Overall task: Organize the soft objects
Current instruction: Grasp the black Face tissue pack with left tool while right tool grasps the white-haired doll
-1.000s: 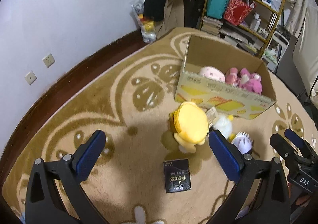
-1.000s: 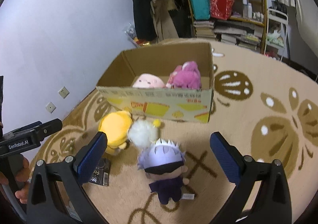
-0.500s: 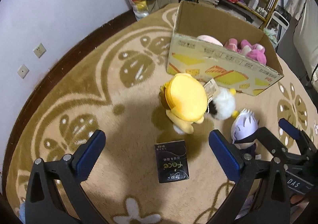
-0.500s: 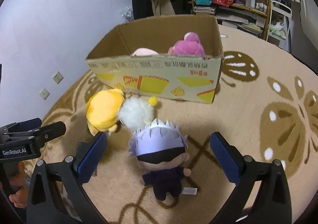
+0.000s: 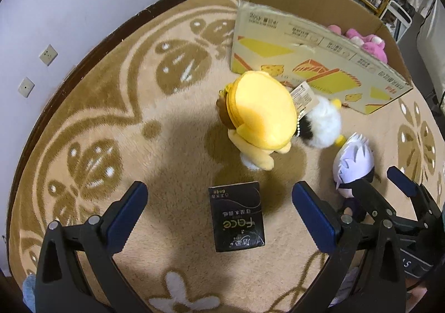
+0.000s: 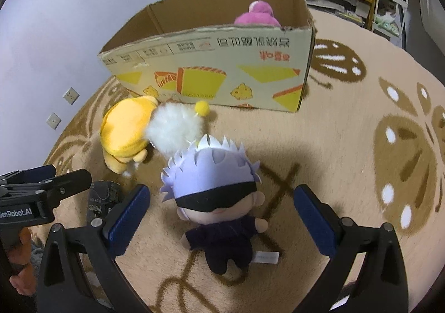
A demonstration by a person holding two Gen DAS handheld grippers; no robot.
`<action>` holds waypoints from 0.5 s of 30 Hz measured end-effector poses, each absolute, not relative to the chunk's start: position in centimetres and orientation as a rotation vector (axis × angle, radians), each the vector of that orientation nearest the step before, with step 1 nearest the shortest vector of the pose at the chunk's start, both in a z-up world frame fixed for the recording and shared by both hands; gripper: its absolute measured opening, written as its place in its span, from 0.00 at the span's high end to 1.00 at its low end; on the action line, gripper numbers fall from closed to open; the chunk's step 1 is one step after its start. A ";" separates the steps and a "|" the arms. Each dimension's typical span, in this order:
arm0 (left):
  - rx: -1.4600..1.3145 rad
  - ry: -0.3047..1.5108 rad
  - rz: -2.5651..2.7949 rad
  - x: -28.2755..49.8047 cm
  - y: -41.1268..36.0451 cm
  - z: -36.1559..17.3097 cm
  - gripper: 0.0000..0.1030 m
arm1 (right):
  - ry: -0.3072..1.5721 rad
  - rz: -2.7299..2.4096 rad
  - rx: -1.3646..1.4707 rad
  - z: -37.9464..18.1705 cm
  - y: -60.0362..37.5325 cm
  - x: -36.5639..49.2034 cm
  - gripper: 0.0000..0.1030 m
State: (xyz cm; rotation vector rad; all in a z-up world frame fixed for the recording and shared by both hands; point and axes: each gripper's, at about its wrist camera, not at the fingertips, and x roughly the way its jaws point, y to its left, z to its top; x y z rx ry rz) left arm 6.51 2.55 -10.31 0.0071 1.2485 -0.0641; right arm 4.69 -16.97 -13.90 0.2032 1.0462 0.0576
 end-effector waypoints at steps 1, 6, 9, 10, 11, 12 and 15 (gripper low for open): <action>0.006 1.254 -0.060 6.6 2.6 -10.5 0.00 | 1.051 0.058 0.206 -14.0 -17.0 4.7 0.00; 0.014 1.283 -0.058 7.0 2.6 -11.2 0.01 | 1.075 0.056 0.217 -14.6 -17.1 4.9 0.00; 0.012 1.291 -0.058 7.2 2.7 -11.5 0.01 | 1.092 0.055 0.219 -15.0 -17.1 5.0 0.00; 0.012 1.293 -0.057 7.2 2.6 -11.6 0.01 | 1.098 0.054 0.219 -15.2 -17.0 5.2 0.00; 0.012 1.296 -0.055 7.3 2.6 -11.8 0.01 | 1.105 0.054 0.219 -15.3 -17.0 5.3 0.00; 0.015 1.303 -0.053 7.4 2.6 -12.0 0.01 | 1.109 0.054 0.217 -15.5 -17.0 5.4 0.00; 0.028 1.319 -0.049 7.4 2.4 -12.4 0.01 | 1.121 0.052 0.207 -15.7 -16.8 5.6 0.00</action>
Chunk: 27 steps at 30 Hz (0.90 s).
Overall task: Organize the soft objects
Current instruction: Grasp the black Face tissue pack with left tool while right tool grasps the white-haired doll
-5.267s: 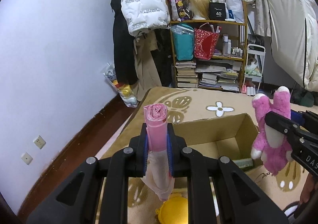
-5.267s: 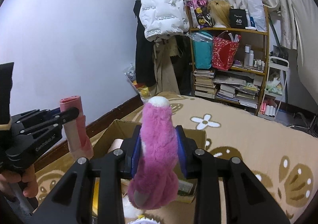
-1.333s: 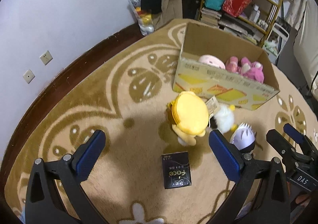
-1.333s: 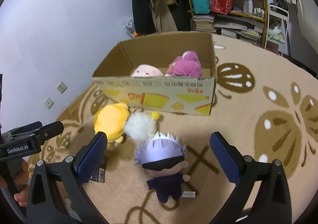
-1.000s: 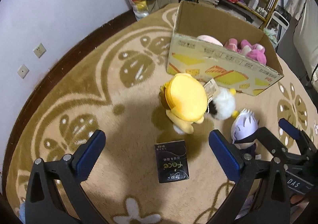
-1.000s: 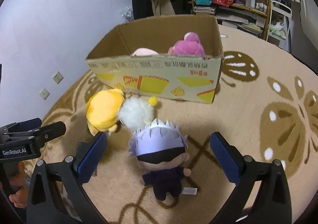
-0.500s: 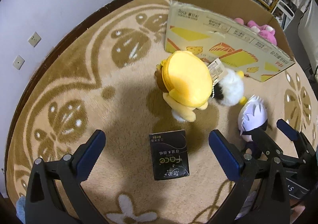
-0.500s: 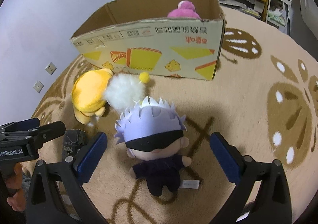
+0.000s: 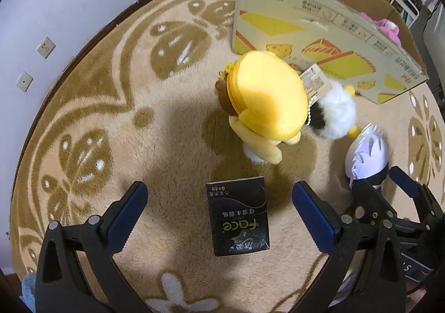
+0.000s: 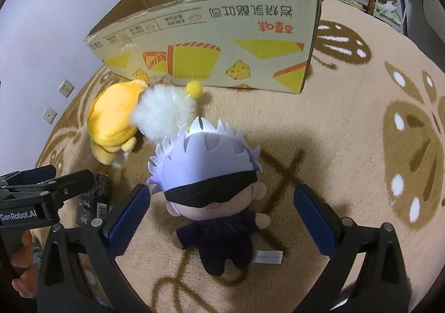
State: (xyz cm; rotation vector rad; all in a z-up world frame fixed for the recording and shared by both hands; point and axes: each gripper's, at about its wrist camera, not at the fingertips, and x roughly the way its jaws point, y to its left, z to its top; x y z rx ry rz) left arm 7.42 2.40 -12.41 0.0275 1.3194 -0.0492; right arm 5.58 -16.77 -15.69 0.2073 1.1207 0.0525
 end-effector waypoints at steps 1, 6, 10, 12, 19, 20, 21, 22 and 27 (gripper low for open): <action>0.030 1.319 -0.047 7.4 2.4 -12.4 0.01 | 1.121 0.051 0.203 -15.7 -16.7 5.6 0.00; 0.035 1.340 -0.045 7.8 2.3 -13.2 0.01 | 1.131 0.049 0.202 -16.0 -16.5 5.8 0.00; 0.032 1.358 -0.049 8.0 2.3 -13.8 0.09 | 1.144 0.046 0.203 -16.5 -16.4 5.9 0.10; 0.036 1.361 -0.048 8.0 2.1 -14.0 0.11 | 1.146 0.051 0.199 -16.7 -16.2 5.9 0.11; 0.033 1.419 -0.054 8.2 1.6 -15.5 0.26 | 1.157 0.060 0.190 -17.3 -15.3 6.1 0.12; 0.038 1.429 -0.050 8.3 1.6 -15.7 0.28 | 1.159 0.061 0.188 -17.3 -15.2 6.1 0.12; 0.042 1.431 -0.048 8.3 1.5 -15.9 0.28 | 1.159 0.062 0.186 -17.4 -15.2 6.0 0.12; 0.045 1.429 -0.047 8.3 1.3 -16.0 0.29 | 1.160 0.062 0.185 -17.5 -15.0 6.0 0.12; 0.051 1.424 -0.056 8.2 1.0 -16.0 0.47 | 1.154 0.082 0.186 -17.5 -14.8 6.0 0.22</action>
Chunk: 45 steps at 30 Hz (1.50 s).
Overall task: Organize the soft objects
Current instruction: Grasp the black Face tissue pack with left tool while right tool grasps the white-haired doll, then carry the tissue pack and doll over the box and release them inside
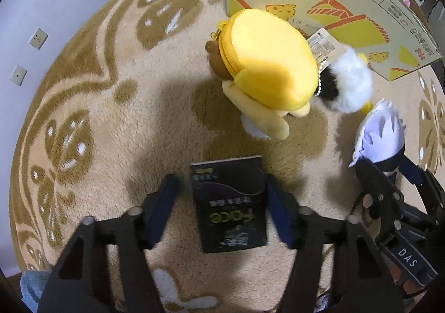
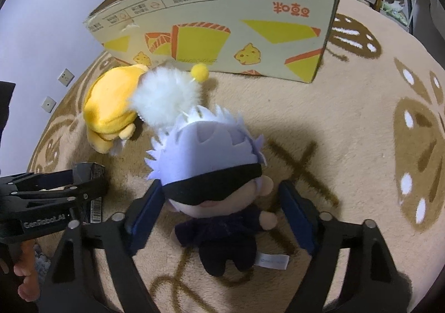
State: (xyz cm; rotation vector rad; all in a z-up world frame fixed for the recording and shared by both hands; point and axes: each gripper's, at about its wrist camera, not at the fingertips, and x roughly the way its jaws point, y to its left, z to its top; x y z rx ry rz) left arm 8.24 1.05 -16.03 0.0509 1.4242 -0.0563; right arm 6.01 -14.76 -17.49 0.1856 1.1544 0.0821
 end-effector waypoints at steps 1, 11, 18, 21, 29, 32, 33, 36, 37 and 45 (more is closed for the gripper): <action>0.052 1.421 -0.057 8.2 1.0 -16.0 0.55 | 1.147 0.086 0.180 -17.4 -14.6 6.0 0.24; 0.049 1.338 -0.088 7.0 1.1 -13.9 0.56 | 1.068 0.091 0.165 -15.7 -14.1 5.3 0.37; 0.044 1.305 -0.068 6.7 1.3 -12.9 0.56 | 1.038 0.085 0.170 -14.8 -14.6 4.8 0.37; 0.050 1.260 -0.047 6.1 1.5 -11.7 0.56 | 1.021 0.084 0.179 -14.2 -15.2 4.4 0.37; 0.043 1.089 -0.046 4.6 1.9 -7.6 0.56 | 0.951 0.086 0.184 -12.0 -15.4 3.2 0.37; 0.041 1.032 -0.057 4.2 1.9 -6.1 0.56 | 0.912 0.087 0.159 -10.6 -15.2 2.8 0.37; 0.040 1.008 -0.061 4.0 1.8 -5.5 0.56 | 0.896 0.090 0.155 -10.0 -15.2 2.7 0.37; 0.044 0.955 -0.065 3.9 1.4 -4.3 0.56 | 0.849 0.093 0.136 -8.4 -15.2 2.3 0.37; 0.045 0.945 -0.066 4.0 1.4 -4.0 0.56 | 0.835 0.092 0.131 -7.9 -15.2 2.1 0.37; 0.080 0.852 -0.082 4.0 1.0 -1.9 0.56 | 0.776 0.097 0.107 -5.6 -15.0 2.0 0.37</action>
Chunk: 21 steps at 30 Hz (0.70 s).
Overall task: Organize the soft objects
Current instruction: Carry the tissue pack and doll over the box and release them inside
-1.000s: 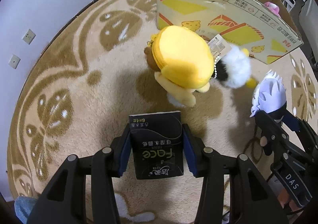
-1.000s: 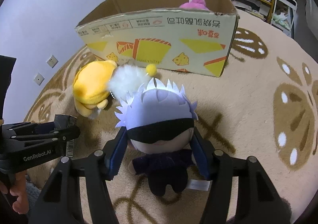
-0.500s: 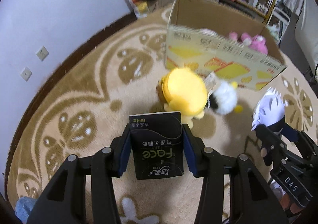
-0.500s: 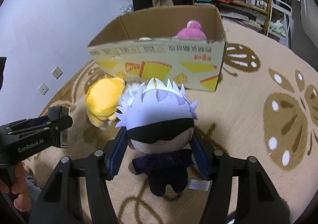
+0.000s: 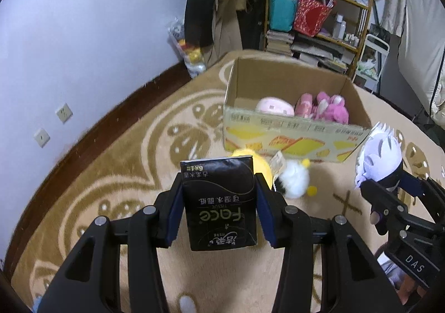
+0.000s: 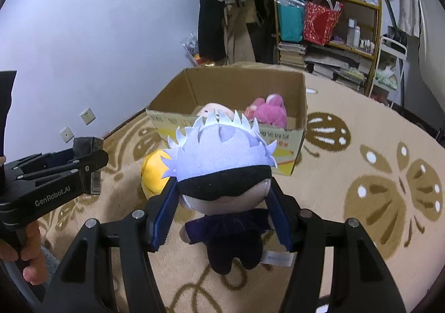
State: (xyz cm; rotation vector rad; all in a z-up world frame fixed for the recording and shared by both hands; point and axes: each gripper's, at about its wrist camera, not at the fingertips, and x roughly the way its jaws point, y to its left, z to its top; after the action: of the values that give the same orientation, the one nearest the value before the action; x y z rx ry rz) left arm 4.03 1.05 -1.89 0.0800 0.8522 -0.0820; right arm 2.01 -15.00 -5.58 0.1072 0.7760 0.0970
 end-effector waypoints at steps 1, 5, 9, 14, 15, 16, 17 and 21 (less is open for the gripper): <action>0.089 0.835 -0.084 4.0 1.0 -1.5 0.56 | 0.771 0.097 0.106 -5.4 -15.0 2.1 0.37; 0.119 0.775 -0.082 4.5 0.7 -0.1 0.56 | 0.746 0.094 0.092 -4.7 -15.0 2.3 0.37; 0.136 0.745 -0.082 5.1 0.6 0.7 0.56 | 0.723 0.086 0.095 -4.0 -15.1 2.6 0.37; 0.166 0.717 -0.090 6.0 -0.1 1.6 0.56 | 0.702 0.084 0.089 -3.2 -15.3 3.5 0.37; 0.174 0.712 -0.088 6.2 -0.3 1.8 0.56 | 0.700 0.085 0.085 -3.2 -15.3 3.6 0.37; 0.174 0.709 -0.087 6.4 -0.4 1.9 0.56 | 0.694 0.085 0.081 -3.0 -15.3 3.8 0.37; 0.170 0.703 -0.088 6.7 -0.5 2.1 0.56 | 0.688 0.084 0.080 -2.8 -15.3 4.1 0.37; 0.161 0.689 -0.087 8.2 -0.8 2.7 0.56 | 0.670 0.085 0.066 -2.1 -15.6 5.3 0.37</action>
State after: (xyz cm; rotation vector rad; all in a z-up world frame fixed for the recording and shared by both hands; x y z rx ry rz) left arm 8.22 -0.76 2.70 0.1615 0.6892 -0.0875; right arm 5.33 -15.55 -2.08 0.0655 0.6704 0.0852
